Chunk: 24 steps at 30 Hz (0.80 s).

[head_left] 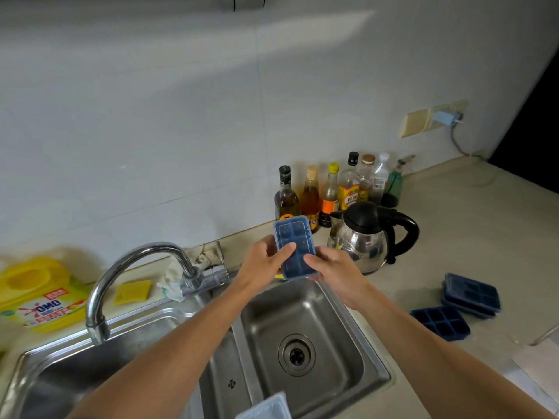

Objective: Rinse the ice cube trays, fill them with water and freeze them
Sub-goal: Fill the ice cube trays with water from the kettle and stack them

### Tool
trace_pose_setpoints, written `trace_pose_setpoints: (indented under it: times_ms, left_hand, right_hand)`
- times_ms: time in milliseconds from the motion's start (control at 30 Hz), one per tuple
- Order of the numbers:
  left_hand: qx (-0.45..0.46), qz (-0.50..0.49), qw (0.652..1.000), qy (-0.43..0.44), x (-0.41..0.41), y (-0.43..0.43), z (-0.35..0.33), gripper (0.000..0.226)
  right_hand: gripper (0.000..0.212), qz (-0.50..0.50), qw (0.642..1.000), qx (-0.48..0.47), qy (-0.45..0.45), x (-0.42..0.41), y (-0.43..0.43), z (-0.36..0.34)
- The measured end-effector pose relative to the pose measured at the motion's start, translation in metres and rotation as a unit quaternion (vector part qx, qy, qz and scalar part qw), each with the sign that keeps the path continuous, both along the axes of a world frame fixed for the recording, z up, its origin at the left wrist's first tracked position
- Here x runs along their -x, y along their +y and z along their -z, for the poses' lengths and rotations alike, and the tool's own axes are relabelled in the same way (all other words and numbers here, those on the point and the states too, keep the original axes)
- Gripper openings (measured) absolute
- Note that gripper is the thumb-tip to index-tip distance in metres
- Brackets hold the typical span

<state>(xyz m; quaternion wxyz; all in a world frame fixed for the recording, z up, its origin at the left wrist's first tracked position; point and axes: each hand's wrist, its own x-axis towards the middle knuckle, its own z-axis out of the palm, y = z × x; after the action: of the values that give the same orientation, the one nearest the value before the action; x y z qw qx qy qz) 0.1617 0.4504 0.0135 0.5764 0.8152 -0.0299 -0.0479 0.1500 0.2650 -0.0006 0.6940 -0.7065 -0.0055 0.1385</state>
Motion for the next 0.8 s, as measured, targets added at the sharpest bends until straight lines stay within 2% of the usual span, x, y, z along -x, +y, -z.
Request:
trace_pose_setpoints:
  times_ms: [100,233,300,400,467,633,800]
  left_hand:
    - [0.078,0.013,0.997,-0.014,0.003,0.006,-0.006,0.027]
    - [0.08,0.003,0.996,-0.027,0.004,0.011,-0.005,0.022]
    - [0.09,-0.028,0.995,0.024,0.006,0.008,0.002,0.018]
    - [0.106,-0.085,0.97,0.204,0.011,-0.003,0.014,0.025]
    - [0.098,-0.089,0.953,0.274,0.012,-0.012,0.024,0.03]
    - [0.105,-0.076,0.938,0.321,0.008,-0.052,0.04,0.029]
    - [0.049,-0.047,0.945,0.321,-0.002,-0.125,0.057,0.04]
  right_hand:
    - [0.025,-0.007,1.0,-0.002,-0.029,0.0,0.006,-0.006]
    - [0.024,-0.024,0.998,0.038,-0.042,0.003,0.007,-0.007]
    - [0.024,-0.031,0.998,0.059,0.0,0.003,0.007,-0.006]
    - [0.031,-0.05,0.987,0.094,0.12,0.003,0.004,-0.001]
    - [0.032,-0.061,0.978,0.106,0.17,0.002,-0.004,0.006]
    - [0.035,-0.051,0.971,0.117,0.203,0.0,-0.045,0.023]
    - [0.029,-0.02,0.969,0.15,0.197,-0.003,-0.129,0.039]
